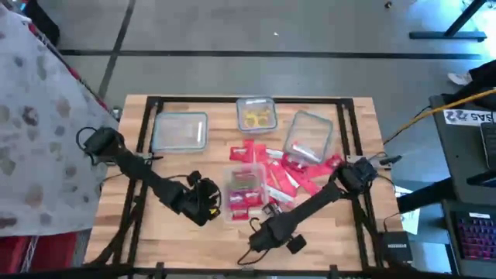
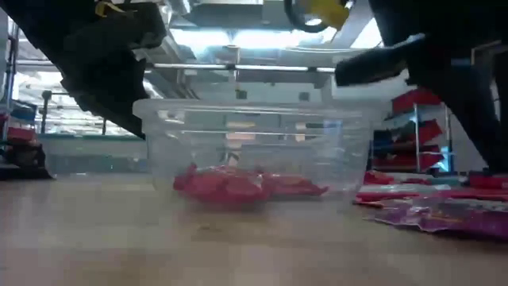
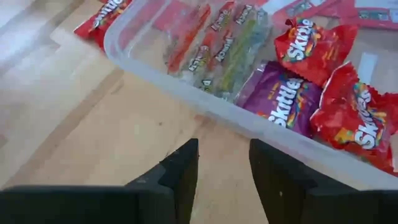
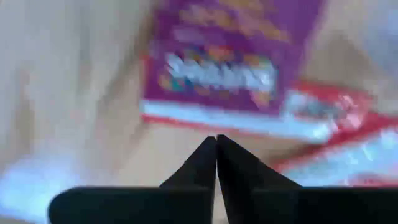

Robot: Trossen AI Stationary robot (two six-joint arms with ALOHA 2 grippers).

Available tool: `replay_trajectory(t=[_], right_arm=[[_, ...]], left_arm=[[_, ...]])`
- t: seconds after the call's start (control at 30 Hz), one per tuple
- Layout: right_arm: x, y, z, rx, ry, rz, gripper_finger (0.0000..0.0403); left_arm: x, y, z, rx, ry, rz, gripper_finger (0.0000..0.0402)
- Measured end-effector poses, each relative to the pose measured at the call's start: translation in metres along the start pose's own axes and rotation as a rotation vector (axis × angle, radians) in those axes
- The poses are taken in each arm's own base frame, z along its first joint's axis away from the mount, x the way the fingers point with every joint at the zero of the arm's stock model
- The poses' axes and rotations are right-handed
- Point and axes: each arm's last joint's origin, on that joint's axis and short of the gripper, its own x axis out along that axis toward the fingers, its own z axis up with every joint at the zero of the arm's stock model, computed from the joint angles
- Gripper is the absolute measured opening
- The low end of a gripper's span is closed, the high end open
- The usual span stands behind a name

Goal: Sort candy
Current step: Put the purple candy into the rectangular transparent bin

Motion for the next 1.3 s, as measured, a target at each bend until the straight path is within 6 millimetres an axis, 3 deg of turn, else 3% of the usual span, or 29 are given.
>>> replay_trajectory(t=[0.17, 0.37, 0.63, 0.7, 0.83, 0.93, 1.1, 1.3], right_arm=[[-0.024, 0.002, -0.009, 0.27, -0.106, -0.021, 0.0], [-0.032, 0.011, -0.012, 0.721, -0.17, -0.006, 0.0014], [-0.035, 0.023, -0.004, 0.912, -0.321, -0.038, 0.0136], [-0.026, 0.02, -0.004, 0.964, -0.322, -0.057, 0.0165], [0.01, 0.021, -0.006, 1.008, -0.24, -0.035, 0.0196], [0.029, 0.025, 0.0, 1.027, -0.279, 0.051, 0.0203], [0.036, 0.025, 0.005, 1.063, -0.344, 0.11, 0.0198], [0.043, 0.025, 0.002, 1.071, -0.324, 0.093, 0.013]], left_arm=[[-0.001, -0.001, -0.001, -0.011, 0.0, -0.005, 0.0129], [-0.001, -0.001, -0.001, -0.014, 0.0, -0.004, 0.0129], [-0.002, -0.002, -0.002, 0.008, -0.001, -0.009, 0.0129], [-0.002, -0.002, -0.002, 0.014, -0.001, -0.008, 0.0129], [-0.002, -0.002, -0.002, 0.016, -0.001, -0.008, 0.0129], [-0.002, -0.002, -0.002, 0.021, -0.001, -0.009, 0.0129], [-0.002, -0.002, -0.002, 0.021, 0.0, -0.008, 0.0129], [-0.002, -0.002, -0.002, 0.019, -0.001, -0.008, 0.0129]])
